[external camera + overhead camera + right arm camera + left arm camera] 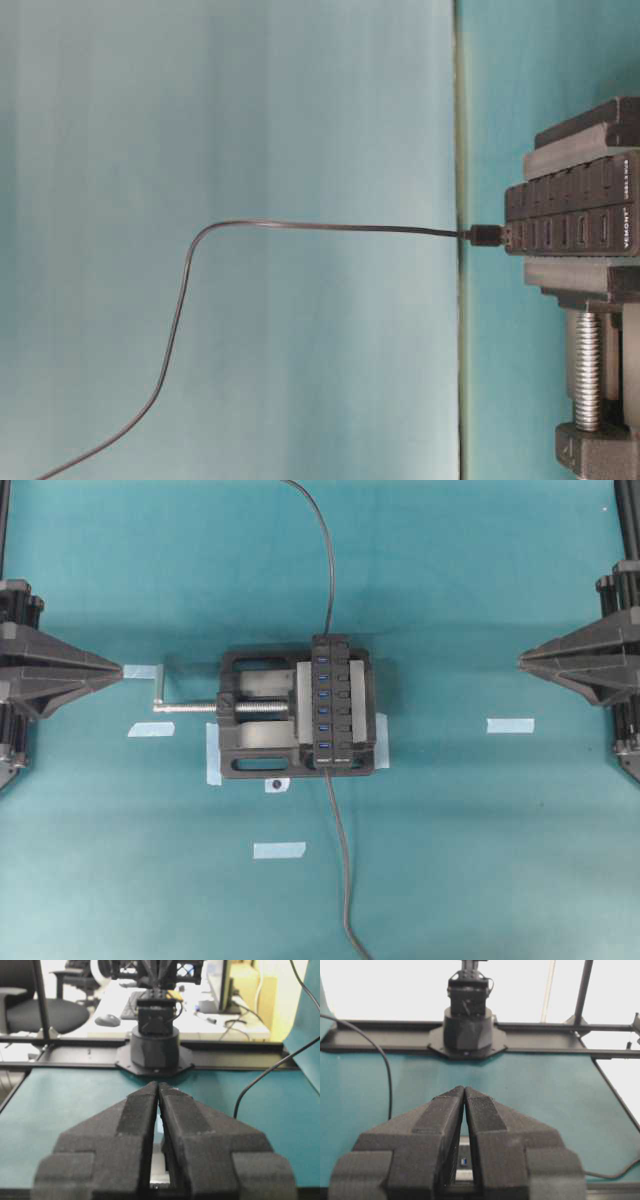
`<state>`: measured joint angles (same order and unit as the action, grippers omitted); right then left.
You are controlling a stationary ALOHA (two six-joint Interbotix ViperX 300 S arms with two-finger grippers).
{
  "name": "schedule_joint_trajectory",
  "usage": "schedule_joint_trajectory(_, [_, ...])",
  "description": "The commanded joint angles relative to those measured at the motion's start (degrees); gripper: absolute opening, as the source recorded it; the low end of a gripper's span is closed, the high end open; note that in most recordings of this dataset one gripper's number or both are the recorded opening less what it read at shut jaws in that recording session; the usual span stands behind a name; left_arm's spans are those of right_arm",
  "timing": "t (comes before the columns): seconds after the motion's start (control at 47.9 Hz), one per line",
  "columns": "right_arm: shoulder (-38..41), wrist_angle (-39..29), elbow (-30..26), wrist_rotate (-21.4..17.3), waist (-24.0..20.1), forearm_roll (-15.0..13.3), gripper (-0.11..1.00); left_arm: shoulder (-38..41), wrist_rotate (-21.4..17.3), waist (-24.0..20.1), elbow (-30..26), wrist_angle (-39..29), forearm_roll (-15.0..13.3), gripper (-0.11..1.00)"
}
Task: Insert the USB into the second port from the front of the fixed hub.
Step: 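Raise the right gripper and swing it toward the clamped USB hub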
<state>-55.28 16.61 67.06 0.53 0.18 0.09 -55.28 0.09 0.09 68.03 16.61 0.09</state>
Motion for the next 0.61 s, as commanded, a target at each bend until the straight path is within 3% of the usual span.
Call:
schedule_joint_trajectory(0.0, [0.5,0.4,0.5,-0.7,0.2,0.2,0.16,-0.4,0.6,-0.2,0.3,1.1,0.5,0.13])
schedule_joint_trajectory(0.084, [0.4,-0.1,1.6,-1.8,0.2,1.1,0.21,-1.1,0.6,-0.2,0.4,1.0,0.5,0.05])
schedule_joint_trajectory(0.125, [0.4,-0.6,1.8,-2.7,0.2,1.4,0.17,-1.4,0.5,-0.2,0.4,0.9,0.5,0.01])
schedule_joint_trajectory(0.292, [0.0,-4.0,1.8,-6.1,0.3,1.4,0.07,-1.3,0.6,-0.2,0.2,0.5,0.5,0.00])
schedule_joint_trajectory(0.585, [-0.2,-9.4,0.3,-6.7,0.7,1.4,0.06,1.8,1.5,-0.2,-0.4,-0.4,0.5,0.00])
